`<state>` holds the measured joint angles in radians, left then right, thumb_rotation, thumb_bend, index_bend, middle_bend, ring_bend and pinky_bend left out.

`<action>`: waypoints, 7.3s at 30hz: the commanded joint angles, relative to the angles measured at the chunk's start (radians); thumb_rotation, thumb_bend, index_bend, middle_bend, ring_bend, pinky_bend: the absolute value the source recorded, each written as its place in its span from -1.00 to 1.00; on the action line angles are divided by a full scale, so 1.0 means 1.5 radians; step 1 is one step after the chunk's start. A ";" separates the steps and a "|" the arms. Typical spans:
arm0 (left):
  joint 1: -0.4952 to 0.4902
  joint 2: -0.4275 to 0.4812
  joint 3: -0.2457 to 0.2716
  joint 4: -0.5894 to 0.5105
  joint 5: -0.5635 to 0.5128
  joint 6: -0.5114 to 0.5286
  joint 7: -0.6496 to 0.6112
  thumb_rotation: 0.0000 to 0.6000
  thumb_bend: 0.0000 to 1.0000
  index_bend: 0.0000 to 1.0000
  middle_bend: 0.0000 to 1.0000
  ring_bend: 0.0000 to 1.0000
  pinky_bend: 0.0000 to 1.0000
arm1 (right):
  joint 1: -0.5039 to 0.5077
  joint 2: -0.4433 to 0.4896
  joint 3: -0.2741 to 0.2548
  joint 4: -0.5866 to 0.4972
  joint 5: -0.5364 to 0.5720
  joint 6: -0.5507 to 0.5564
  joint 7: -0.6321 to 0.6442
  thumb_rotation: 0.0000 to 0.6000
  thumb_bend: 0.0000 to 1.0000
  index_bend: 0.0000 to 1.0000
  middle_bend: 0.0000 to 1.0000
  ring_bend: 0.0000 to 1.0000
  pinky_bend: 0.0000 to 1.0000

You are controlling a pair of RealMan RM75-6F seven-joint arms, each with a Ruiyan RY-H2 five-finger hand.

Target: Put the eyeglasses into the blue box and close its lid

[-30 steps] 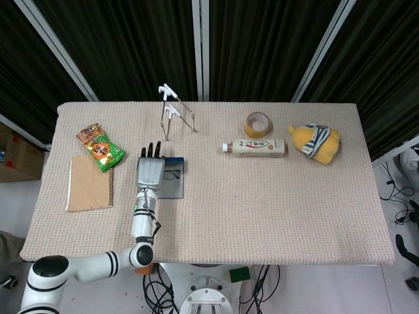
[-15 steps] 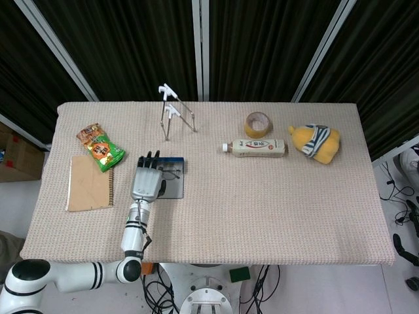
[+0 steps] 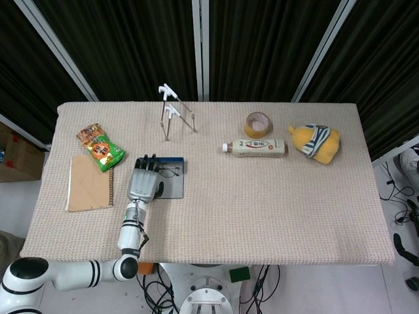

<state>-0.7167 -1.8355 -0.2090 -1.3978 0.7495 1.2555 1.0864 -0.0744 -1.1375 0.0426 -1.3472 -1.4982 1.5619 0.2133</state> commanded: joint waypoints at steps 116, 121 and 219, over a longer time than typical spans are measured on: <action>0.017 0.009 0.036 0.120 0.126 -0.077 -0.186 1.00 -0.10 -0.02 -1.00 -1.00 -0.77 | 0.000 -0.004 -0.003 -0.012 0.005 -0.009 -0.033 1.00 -0.07 -1.00 -1.00 -1.00 -1.00; 0.025 0.010 0.031 0.114 0.139 -0.058 -0.200 1.00 -0.03 0.01 -1.00 -1.00 -0.77 | 0.001 -0.004 -0.004 -0.013 0.004 -0.011 -0.035 1.00 -0.08 -1.00 -1.00 -1.00 -1.00; 0.153 0.077 0.072 0.023 0.401 0.078 -0.291 1.00 -0.52 -1.00 -1.00 -1.00 -0.79 | -0.001 -0.011 -0.003 -0.004 0.008 -0.012 -0.036 1.00 -0.08 -1.00 -1.00 -1.00 -1.00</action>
<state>-0.4987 -1.7377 -0.0925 -1.3337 1.3328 1.3409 0.6648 -0.0757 -1.1542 0.0384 -1.3530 -1.4868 1.5443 0.1595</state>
